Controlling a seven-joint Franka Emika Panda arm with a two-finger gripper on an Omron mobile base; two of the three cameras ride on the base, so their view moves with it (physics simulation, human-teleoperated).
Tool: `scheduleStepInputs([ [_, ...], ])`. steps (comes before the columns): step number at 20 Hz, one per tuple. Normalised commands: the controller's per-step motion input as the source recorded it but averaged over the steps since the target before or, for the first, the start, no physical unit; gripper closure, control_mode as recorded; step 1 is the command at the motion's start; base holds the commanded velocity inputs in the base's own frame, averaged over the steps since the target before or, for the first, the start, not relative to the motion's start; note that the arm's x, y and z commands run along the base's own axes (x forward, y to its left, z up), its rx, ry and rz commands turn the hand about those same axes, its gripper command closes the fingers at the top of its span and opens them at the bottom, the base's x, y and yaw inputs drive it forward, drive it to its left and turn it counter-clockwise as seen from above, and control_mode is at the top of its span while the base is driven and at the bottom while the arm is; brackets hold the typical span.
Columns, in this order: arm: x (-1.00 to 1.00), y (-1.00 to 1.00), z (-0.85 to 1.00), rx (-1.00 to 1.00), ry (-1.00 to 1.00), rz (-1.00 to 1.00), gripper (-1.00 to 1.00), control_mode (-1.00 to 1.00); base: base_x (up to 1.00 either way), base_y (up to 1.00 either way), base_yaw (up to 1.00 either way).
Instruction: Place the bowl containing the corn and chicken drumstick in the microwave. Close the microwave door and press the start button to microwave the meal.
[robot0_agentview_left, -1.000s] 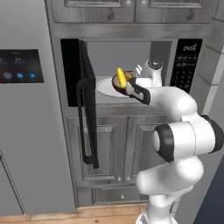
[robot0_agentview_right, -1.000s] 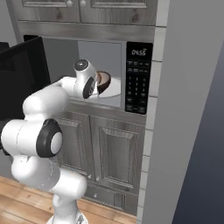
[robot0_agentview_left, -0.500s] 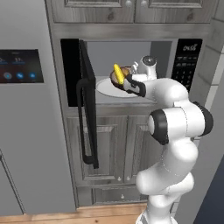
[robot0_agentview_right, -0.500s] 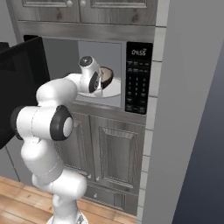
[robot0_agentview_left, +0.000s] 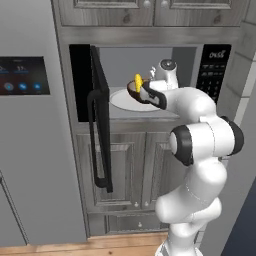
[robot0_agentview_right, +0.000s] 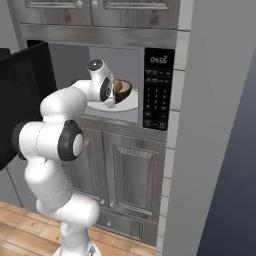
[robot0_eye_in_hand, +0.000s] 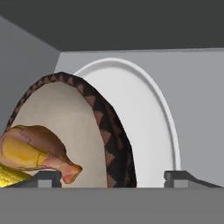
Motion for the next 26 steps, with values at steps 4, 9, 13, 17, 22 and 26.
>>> scheduleStepInputs([
  [4,-0.81,0.02,0.08,-0.02,-0.15,0.00,-1.00,-1.00,0.00,0.00,0.00],
  [9,-1.00,0.00,0.41,0.00,-0.11,0.00,-1.00,-1.00,0.00,0.00,0.00],
  [13,-1.00,0.00,0.63,-0.05,-0.06,0.05,-1.00,-1.00,0.00,0.00,0.00],
  [17,-1.00,0.00,0.52,-0.13,-0.04,0.14,-1.00,-1.00,0.00,0.00,0.00],
  [22,-0.97,0.09,0.50,-0.21,0.01,0.26,-1.00,-1.00,0.00,0.00,0.00],
  [26,-0.77,0.32,0.38,-0.30,0.01,0.34,-1.00,-1.00,0.00,0.00,0.00],
])
